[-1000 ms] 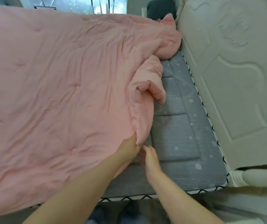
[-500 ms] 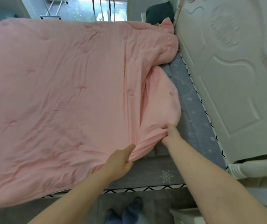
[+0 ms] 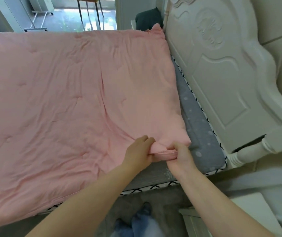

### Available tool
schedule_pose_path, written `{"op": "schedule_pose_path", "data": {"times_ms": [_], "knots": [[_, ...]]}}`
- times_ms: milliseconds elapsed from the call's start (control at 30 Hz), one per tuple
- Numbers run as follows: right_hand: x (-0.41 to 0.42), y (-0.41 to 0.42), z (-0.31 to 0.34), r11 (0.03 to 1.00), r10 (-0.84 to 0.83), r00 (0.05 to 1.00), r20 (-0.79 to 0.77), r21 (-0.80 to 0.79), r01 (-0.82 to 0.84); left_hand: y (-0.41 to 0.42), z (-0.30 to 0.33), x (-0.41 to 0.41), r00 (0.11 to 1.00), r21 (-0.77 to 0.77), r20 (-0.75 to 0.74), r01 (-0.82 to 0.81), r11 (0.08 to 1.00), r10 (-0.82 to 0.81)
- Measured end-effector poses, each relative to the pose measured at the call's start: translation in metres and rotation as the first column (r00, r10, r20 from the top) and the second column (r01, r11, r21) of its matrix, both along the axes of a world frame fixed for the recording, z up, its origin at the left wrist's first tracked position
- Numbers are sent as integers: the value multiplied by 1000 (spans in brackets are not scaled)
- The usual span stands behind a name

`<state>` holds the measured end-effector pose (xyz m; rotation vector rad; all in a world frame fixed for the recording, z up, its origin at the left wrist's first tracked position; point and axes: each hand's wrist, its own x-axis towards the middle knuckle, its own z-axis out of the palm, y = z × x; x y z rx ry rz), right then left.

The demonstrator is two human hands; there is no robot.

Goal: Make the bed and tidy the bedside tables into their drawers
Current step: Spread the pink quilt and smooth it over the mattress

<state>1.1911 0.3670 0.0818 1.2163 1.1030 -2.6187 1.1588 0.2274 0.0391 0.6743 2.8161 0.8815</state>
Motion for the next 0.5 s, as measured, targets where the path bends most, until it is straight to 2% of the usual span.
{"op": "schedule_pose_path", "data": {"times_ms": [100, 267, 400, 500], "knots": [[3, 12, -10, 997, -23, 998, 61, -77, 28, -4, 3, 4, 998, -1, -68, 17, 1000, -17], [-10, 27, -29, 963, -150, 984, 92, -211, 166, -15, 12, 10, 997, 36, -78, 30, 999, -27], [-19, 39, -41, 945, -245, 956, 159, -181, 272, -37, 17, 8, 995, 61, -94, 22, 998, -16], [-28, 55, -72, 936, -317, 924, 215, -86, 342, -50, 13, 0, 998, -99, -11, 64, 993, -65]]}}
